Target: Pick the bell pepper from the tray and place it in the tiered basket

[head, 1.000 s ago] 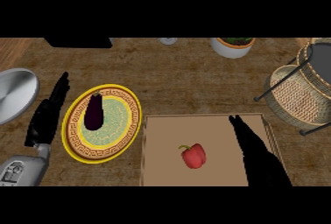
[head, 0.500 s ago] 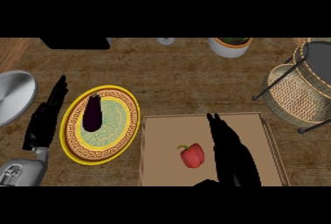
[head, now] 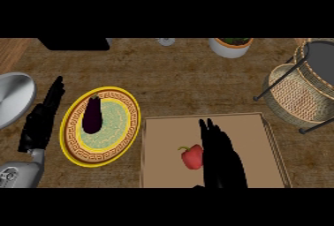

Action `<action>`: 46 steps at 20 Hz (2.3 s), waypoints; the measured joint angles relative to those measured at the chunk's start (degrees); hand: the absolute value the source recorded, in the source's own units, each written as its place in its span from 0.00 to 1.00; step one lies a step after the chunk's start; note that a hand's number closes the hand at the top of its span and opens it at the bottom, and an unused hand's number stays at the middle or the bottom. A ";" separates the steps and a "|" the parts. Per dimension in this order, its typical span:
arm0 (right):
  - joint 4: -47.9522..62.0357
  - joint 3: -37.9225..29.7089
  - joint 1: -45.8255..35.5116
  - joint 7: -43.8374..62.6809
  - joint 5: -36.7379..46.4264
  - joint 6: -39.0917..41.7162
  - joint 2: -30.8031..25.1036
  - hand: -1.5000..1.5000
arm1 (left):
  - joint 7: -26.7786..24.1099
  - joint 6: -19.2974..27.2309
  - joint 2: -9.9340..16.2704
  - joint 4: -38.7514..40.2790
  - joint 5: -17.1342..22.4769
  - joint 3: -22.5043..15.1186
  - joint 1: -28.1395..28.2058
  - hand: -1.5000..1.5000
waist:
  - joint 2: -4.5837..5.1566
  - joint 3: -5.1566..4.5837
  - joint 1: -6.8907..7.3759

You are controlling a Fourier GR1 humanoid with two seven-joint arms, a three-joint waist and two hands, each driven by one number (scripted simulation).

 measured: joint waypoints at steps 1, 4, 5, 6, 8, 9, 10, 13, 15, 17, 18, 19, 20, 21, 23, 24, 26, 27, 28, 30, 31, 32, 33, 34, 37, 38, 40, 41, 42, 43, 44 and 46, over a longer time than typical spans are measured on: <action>0.97 0.74 0.09 0.13 1.64 0.21 1.00 0.00 | 0.19 -0.16 0.08 -0.24 0.04 0.24 -0.20 0.50 | 0.00 0.00 0.00; 1.13 1.67 1.17 -0.12 5.12 0.97 2.42 0.00 | 0.01 -0.65 -0.24 -0.02 -0.31 0.59 -0.48 0.50 | 0.01 0.01 -0.08; 0.99 1.44 1.41 -0.30 5.86 1.37 2.66 0.00 | 0.26 -0.71 -0.41 -0.25 -0.49 0.59 -0.39 0.50 | 0.01 0.01 -0.08; 0.50 0.92 1.50 -0.57 6.17 2.05 2.64 0.00 | 0.90 -0.42 -0.65 -0.65 -0.96 0.44 -0.63 0.50 | 0.01 0.01 -0.10; 1.04 1.12 1.08 -0.49 7.27 2.61 3.75 0.00 | 0.44 -0.50 -1.10 0.61 -1.33 0.81 -1.19 0.50 | 0.05 0.01 -0.12; 2.10 1.81 1.26 -0.48 8.01 2.38 4.17 0.00 | 0.61 -0.53 -1.30 0.36 -1.45 0.82 -1.12 0.50 | 0.04 0.01 -0.07; 3.07 1.81 1.18 -0.64 8.33 2.28 4.51 0.00 | 0.97 -0.54 -1.48 0.39 -1.61 0.91 -1.69 0.50 | 0.06 0.01 -0.05; 4.47 1.28 1.49 -1.05 8.86 2.43 5.06 0.00 | 0.78 -0.95 -1.89 -0.37 -1.87 1.01 -0.73 0.50 | 0.06 0.02 0.02; 4.36 1.38 2.40 -1.06 9.00 2.66 5.30 0.00 | 0.38 -0.70 -2.54 -0.25 -2.51 0.87 -0.41 0.50 | 0.07 0.02 -0.02; 4.64 0.85 2.68 -1.15 8.60 2.88 5.46 0.00 | 1.06 -1.19 -2.19 -0.34 -2.77 1.27 -0.91 0.50 | 0.08 0.02 -0.01; 5.55 0.25 2.57 -1.44 8.56 2.78 5.54 0.00 | 1.25 -0.99 -2.49 -0.56 -3.07 1.22 -0.77 0.50 | 0.08 0.03 0.03; 5.98 0.36 2.69 -1.37 8.48 2.56 5.59 0.00 | 0.79 -1.36 -2.46 -0.46 -2.84 1.63 -0.45 0.50 | 0.09 0.03 0.05; 6.29 0.42 3.32 -1.55 8.66 2.23 5.65 0.00 | 0.79 -1.62 -2.41 -0.85 -2.76 1.91 -0.14 0.50 | 0.08 0.03 0.06; 6.78 -0.85 3.30 -2.17 8.45 2.23 5.72 0.00 | 0.85 -1.58 -2.52 -1.42 -2.98 1.96 0.49 0.50 | 0.08 0.03 0.09; 8.90 -1.88 2.92 -2.89 8.26 1.76 5.84 0.00 | -0.07 -2.08 -2.71 0.22 -3.01 2.70 -0.23 0.50 | 0.12 0.03 0.03; 9.59 -2.21 2.75 -3.06 8.08 1.55 5.87 0.00 | -0.65 -2.17 -2.99 0.62 -3.22 2.84 -0.15 0.50 | 0.13 0.03 0.03; 10.45 -2.72 2.17 -3.17 7.33 1.42 5.90 0.00 | -0.45 -2.55 -3.19 0.32 -3.49 3.23 -0.21 0.50 | 0.12 0.04 0.05; 11.13 -2.98 2.00 -3.38 7.07 1.28 5.93 0.00 | -0.52 -2.36 -3.70 0.62 -3.92 3.18 -0.49 0.50 | 0.12 0.04 0.04; 12.27 -2.80 1.70 -3.49 6.89 0.77 5.96 0.00 | -0.38 -2.77 -3.76 0.89 -3.83 3.54 -0.70 0.50 | 0.12 0.03 0.05; 14.99 -3.65 -0.35 -3.80 5.19 0.06 6.00 0.00 | 0.48 -2.43 -4.52 -0.78 -4.64 3.13 0.17 0.50 | 0.12 0.04 0.19; 15.55 -4.18 0.20 -4.48 5.30 -0.21 5.99 0.00 | -0.30 -2.79 -4.56 -0.79 -4.77 3.29 0.84 0.50 | 0.12 0.04 0.17; 16.33 -3.65 -0.34 -4.30 4.74 -0.70 5.98 0.00 | -0.34 -2.99 -4.75 -1.09 -5.03 3.30 1.22 0.50 | 0.12 0.04 0.18; 17.48 -3.31 -0.56 -4.35 4.27 -1.29 6.01 0.00 | 0.10 -3.23 -4.71 -1.13 -5.14 3.60 0.71 0.50 | 0.12 0.04 0.18; 18.52 -2.81 -1.41 -4.15 3.46 -1.97 6.01 0.00 | 0.40 -3.49 -4.66 -1.61 -5.21 3.88 0.76 0.50 | 0.13 0.04 0.21; 21.53 -3.24 -1.76 -5.05 2.04 -3.66 6.10 0.00 | 0.53 -3.96 -5.09 -1.57 -5.64 4.42 0.35 0.50 | 0.13 0.04 0.18; 22.70 -3.47 -2.55 -5.25 1.26 -4.06 6.12 0.00 | 0.66 -4.20 -5.17 -1.02 -5.69 4.81 -0.29 0.50 | 0.14 0.05 0.17; 22.85 -4.02 -2.10 -5.69 0.20 -3.91 6.06 1.00 | 0.19 -4.56 -5.32 0.52 -5.90 5.48 -1.18 0.50 | 0.13 0.04 0.06; 22.79 -4.00 -2.11 -5.64 -0.83 -3.32 6.05 1.00 | 0.91 -4.33 -5.62 -0.63 -6.26 5.20 -0.85 0.50 | 0.12 0.04 0.11; 23.47 -3.46 -2.32 -5.88 -1.94 -2.94 6.04 1.00 | 1.59 -4.41 -5.77 -1.80 -6.48 4.85 -0.36 0.50 | 0.06 0.02 0.20; 23.85 -3.04 -2.27 -6.71 -2.08 -2.36 5.92 1.00 | 1.34 -4.58 -5.75 -1.41 -6.39 5.13 -0.51 0.50 | -0.11 -0.08 0.14; 24.03 -2.54 -2.52 -7.44 -1.81 -1.60 5.45 1.00 | 1.22 -4.85 -5.63 -1.29 -6.24 5.38 -0.61 0.50 | -0.26 -0.11 0.15; 25.52 -1.72 -4.60 -7.74 -0.76 -0.51 5.48 1.00 | 1.44 -5.06 -5.63 -1.73 -6.37 5.53 -0.63 0.50 | -0.31 -0.15 0.20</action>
